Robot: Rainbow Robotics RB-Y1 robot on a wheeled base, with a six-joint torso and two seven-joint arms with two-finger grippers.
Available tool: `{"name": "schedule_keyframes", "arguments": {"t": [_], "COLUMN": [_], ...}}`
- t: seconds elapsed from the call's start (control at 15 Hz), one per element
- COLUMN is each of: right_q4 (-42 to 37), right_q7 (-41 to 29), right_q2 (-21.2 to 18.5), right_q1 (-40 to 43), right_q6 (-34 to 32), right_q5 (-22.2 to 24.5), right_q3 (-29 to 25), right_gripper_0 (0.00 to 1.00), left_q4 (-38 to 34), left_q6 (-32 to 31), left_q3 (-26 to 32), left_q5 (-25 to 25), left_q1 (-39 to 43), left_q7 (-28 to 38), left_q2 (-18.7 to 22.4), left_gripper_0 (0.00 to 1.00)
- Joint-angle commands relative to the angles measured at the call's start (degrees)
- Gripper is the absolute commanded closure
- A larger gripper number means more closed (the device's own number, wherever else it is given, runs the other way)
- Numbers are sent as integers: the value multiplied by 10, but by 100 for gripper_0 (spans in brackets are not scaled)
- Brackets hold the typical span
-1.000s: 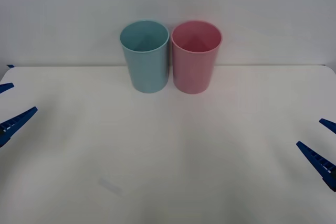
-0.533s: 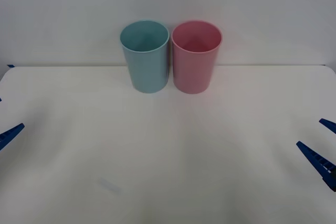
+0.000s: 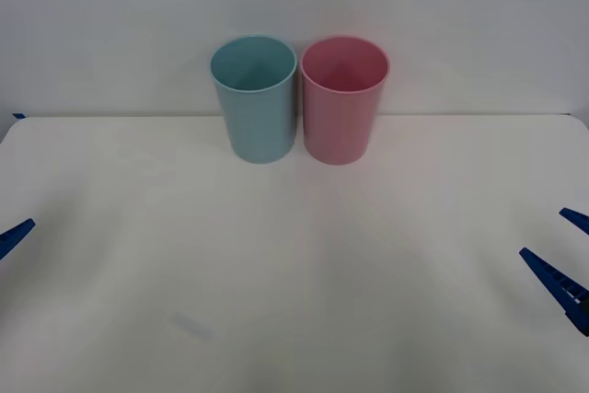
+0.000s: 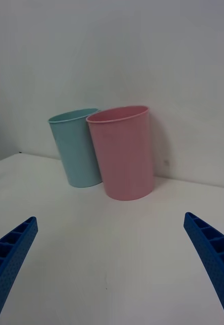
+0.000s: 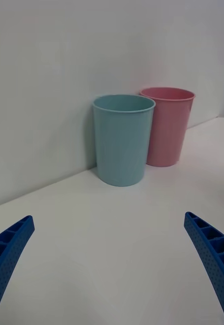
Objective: Grasp the object on the table and drop it into the matching bin: aluminum can to the light blue bin, PET bottle to the pink bin.
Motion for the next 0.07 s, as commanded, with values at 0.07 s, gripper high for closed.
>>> {"name": "schedule_keyframes", "arguments": {"t": [0.07], "right_q4": [0], "right_q7": [0], "right_q2": [0], "right_q1": [0], "right_q6": [0], "right_q5": [0], "right_q3": [0], "right_gripper_0": [0], "left_q4": [0], "left_q6": [1], "left_q3": [0], "left_q5": [0], "left_q1": [0], "left_q7": [0], "left_q2": [0], "left_gripper_0": [0]}}
